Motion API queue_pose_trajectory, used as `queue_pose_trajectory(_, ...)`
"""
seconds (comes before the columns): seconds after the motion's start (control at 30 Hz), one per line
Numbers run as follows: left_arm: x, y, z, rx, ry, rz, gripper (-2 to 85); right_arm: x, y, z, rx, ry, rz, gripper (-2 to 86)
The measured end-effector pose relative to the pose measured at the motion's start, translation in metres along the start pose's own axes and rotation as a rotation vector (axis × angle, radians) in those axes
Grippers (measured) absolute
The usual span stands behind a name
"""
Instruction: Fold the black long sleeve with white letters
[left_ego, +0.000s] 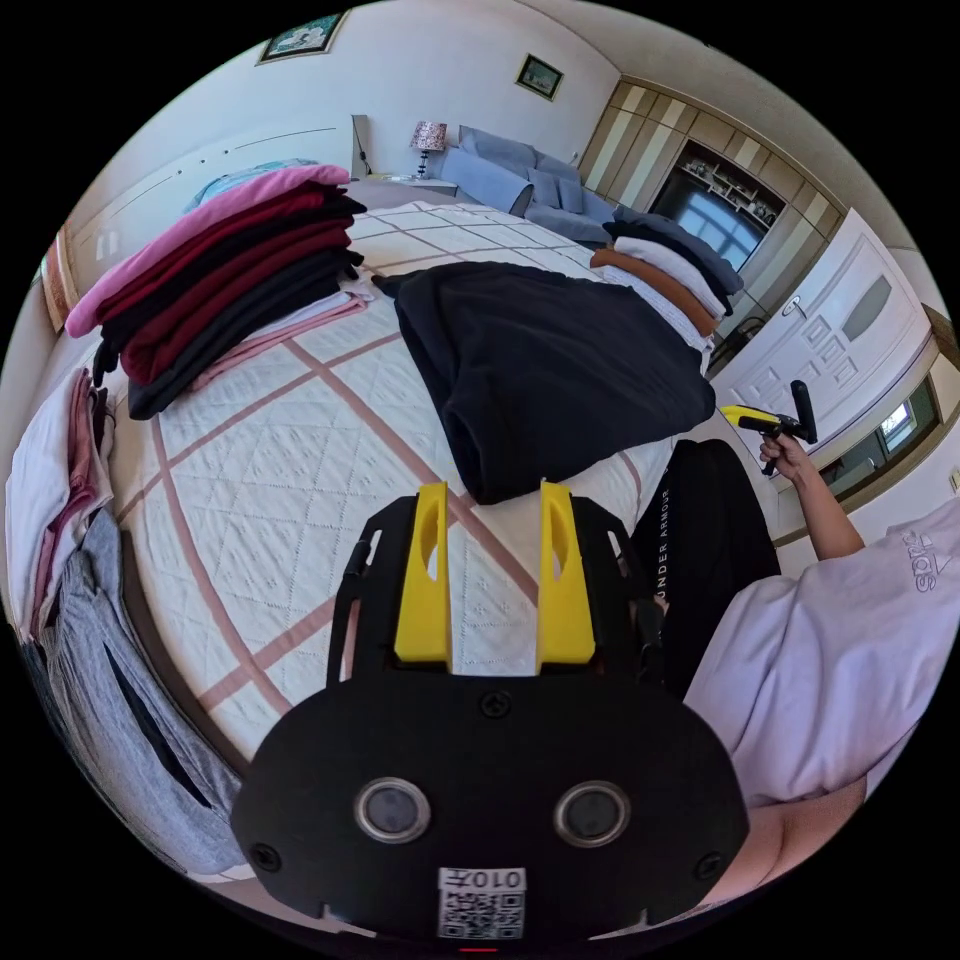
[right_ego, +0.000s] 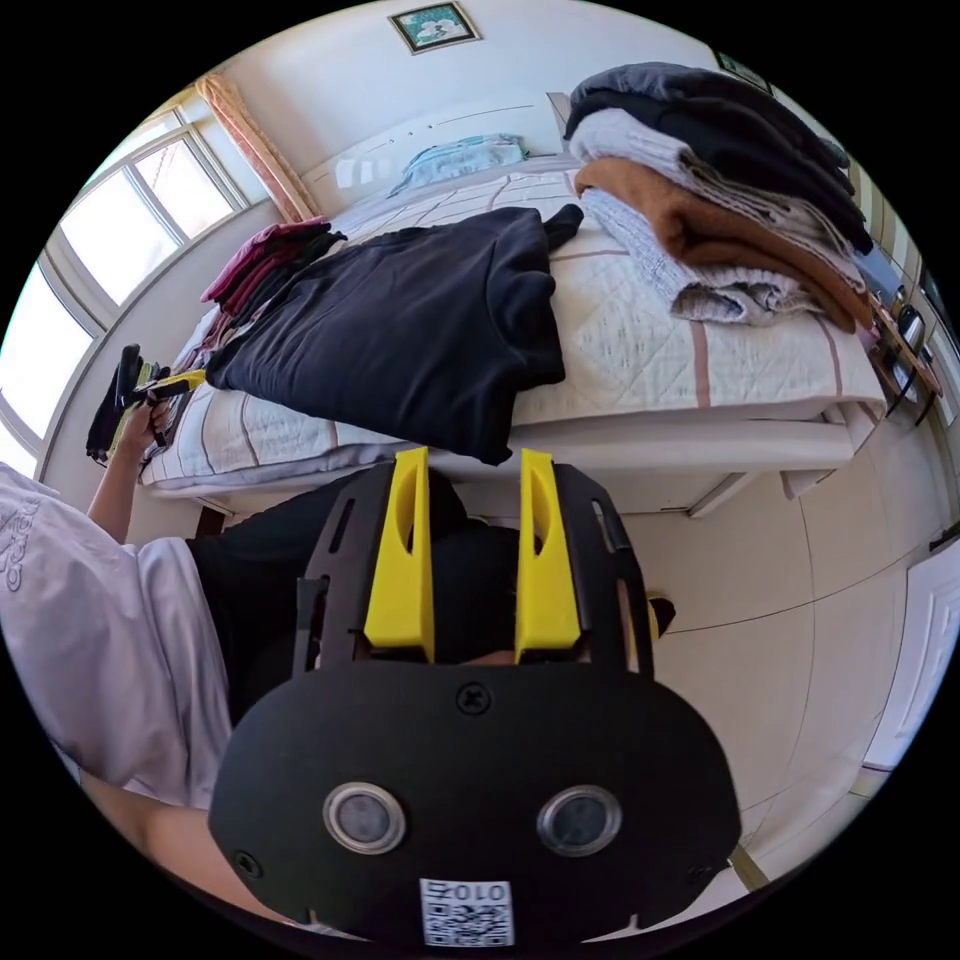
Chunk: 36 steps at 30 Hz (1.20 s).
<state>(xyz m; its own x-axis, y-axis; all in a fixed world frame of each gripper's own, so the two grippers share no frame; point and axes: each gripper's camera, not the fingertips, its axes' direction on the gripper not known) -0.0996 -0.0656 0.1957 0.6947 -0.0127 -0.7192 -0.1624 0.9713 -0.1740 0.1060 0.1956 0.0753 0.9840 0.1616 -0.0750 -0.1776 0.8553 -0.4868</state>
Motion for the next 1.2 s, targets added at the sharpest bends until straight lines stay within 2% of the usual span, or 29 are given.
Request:
queue_pose_trajectory(0.1, 0.005, -0.002, 0.016, 0.019, 0.039, 0.023, 9.7, 0.007, -0.006, 0.016, -0.054, -0.017, -0.003, 11.7)
queue_pose_trajectory(0.23, 0.019, -0.015, 0.033, -0.023, -0.021, 0.061, 5.4, 0.011, -0.016, 0.021, -0.052, -0.036, -0.026, 9.7)
queue_pose_trajectory(0.37, 0.023, -0.025, 0.038, -0.133, -0.016, 0.1, 2.4, 0.018, -0.017, 0.011, -0.105, -0.035, -0.064, 5.4)
queue_pose_trajectory(0.53, 0.011, -0.024, 0.022, -0.098, 0.018, 0.035, 1.4, 0.032, 0.001, -0.037, -0.041, -0.003, -0.066, 4.0)
queue_pose_trajectory(0.6, 0.012, -0.024, 0.041, -0.137, 0.017, 0.019, 1.4, 0.051, 0.008, -0.028, -0.071, -0.074, -0.042, 4.0)
queue_pose_trajectory(0.67, 0.018, -0.021, 0.079, -0.221, -0.013, -0.006, 1.9, 0.059, 0.011, -0.022, -0.069, -0.101, -0.027, 4.3)
queue_pose_trajectory(0.8, 0.035, -0.006, 0.08, -0.179, -0.058, -0.105, 4.3, 0.085, 0.032, -0.036, 0.032, -0.197, 0.075, 8.0)
queue_pose_trajectory(0.9, 0.063, 0.009, 0.062, -0.172, -0.232, -0.152, 6.2, 0.104, 0.05, -0.038, 0.041, -0.216, 0.099, 11.3)
queue_pose_trajectory(0.97, 0.113, 0.009, 0.049, -0.127, -0.388, -0.068, 7.4, 0.112, 0.054, -0.03, 0.008, -0.214, 0.104, 12.0)
queue_pose_trajectory(1.13, 0.26, -0.013, 0.076, 0.06, -0.476, 0.337, 9.8, 0.119, 0.039, 0.006, -0.078, -0.22, 0.04, 12.2)
queue_pose_trajectory(1.2, 0.315, -0.016, 0.106, 0.121, -0.444, 0.482, 10.6, 0.126, 0.03, 0.023, -0.115, -0.26, 0.024, 10.4)
